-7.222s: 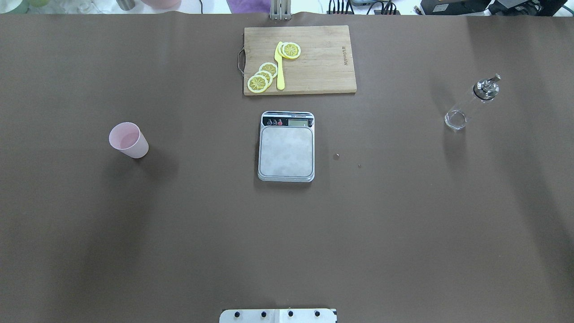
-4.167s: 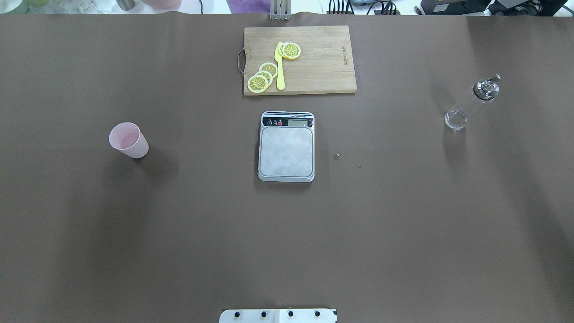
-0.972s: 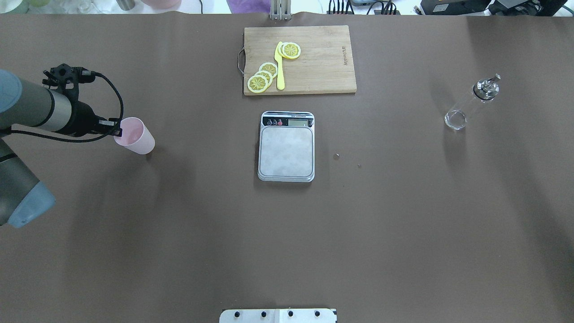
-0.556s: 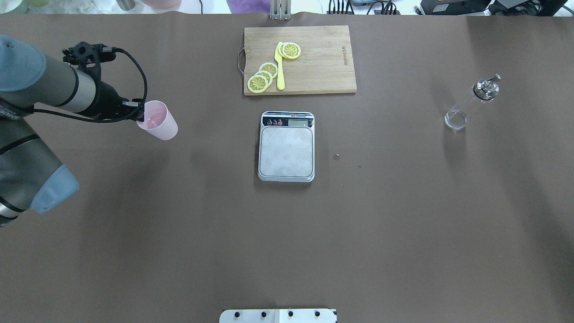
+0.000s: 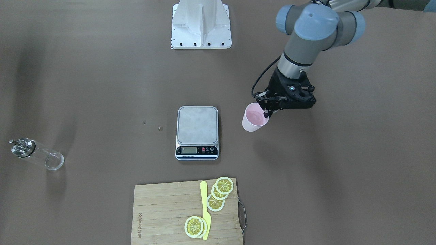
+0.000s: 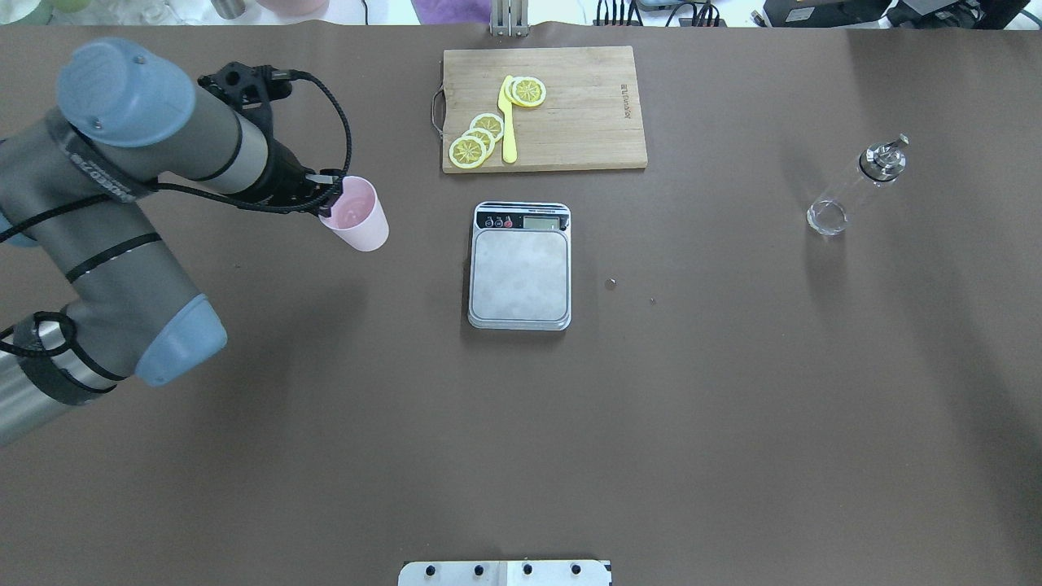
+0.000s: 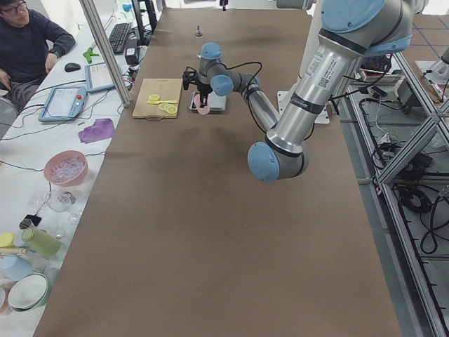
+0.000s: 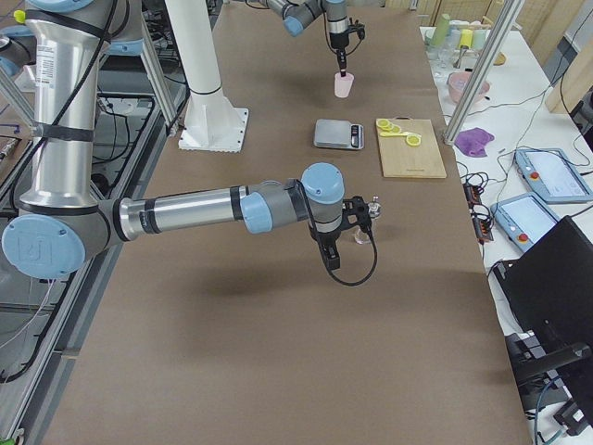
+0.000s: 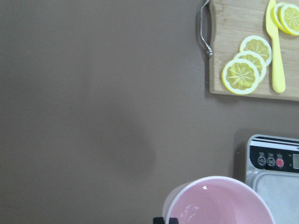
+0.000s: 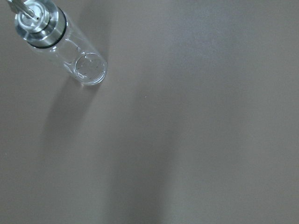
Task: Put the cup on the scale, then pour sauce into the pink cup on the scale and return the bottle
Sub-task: 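Carry the pink cup with the left gripper onto the scale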
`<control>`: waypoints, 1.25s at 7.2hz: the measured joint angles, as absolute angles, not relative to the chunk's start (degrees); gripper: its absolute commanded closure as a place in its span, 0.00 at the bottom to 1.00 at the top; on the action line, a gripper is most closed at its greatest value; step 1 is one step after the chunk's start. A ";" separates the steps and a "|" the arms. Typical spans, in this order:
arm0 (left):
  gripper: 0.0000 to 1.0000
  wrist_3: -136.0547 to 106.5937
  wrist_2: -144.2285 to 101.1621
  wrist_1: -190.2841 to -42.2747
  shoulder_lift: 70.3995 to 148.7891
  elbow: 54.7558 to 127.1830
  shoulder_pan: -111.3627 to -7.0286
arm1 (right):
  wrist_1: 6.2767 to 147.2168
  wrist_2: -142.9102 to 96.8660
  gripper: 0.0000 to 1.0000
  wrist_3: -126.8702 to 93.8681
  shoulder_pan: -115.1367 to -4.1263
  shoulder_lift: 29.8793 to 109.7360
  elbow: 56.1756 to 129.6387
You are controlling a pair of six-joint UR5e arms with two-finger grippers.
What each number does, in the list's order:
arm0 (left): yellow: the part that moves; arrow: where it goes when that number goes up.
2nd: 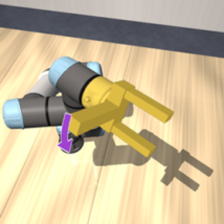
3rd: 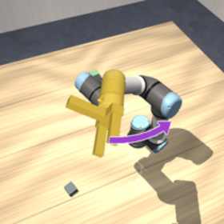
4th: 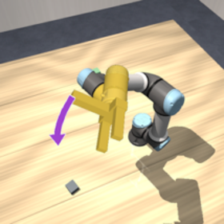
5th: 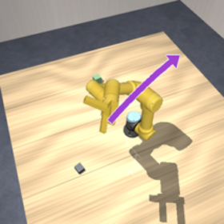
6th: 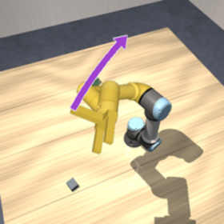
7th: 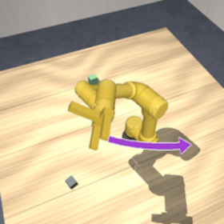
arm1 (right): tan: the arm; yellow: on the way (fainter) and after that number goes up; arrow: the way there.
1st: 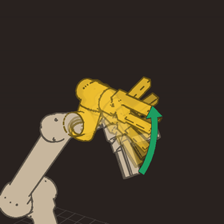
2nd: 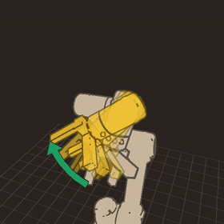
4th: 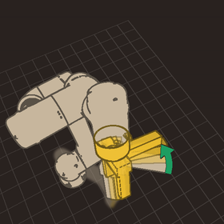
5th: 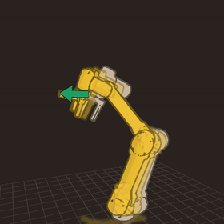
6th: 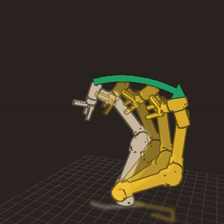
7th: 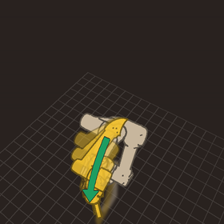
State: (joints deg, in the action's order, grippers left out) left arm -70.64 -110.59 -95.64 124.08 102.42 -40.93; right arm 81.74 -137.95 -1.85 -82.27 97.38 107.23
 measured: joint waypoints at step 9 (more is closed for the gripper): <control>1.00 -74.84 -102.18 -93.99 140.10 87.83 -33.21 | 81.79 -137.90 0.00 -1.84 -82.27 97.38 107.16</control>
State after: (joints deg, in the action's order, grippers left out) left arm -74.84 -102.18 -93.99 140.10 87.83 -33.21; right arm 81.79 -137.90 -1.84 -82.27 97.38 107.16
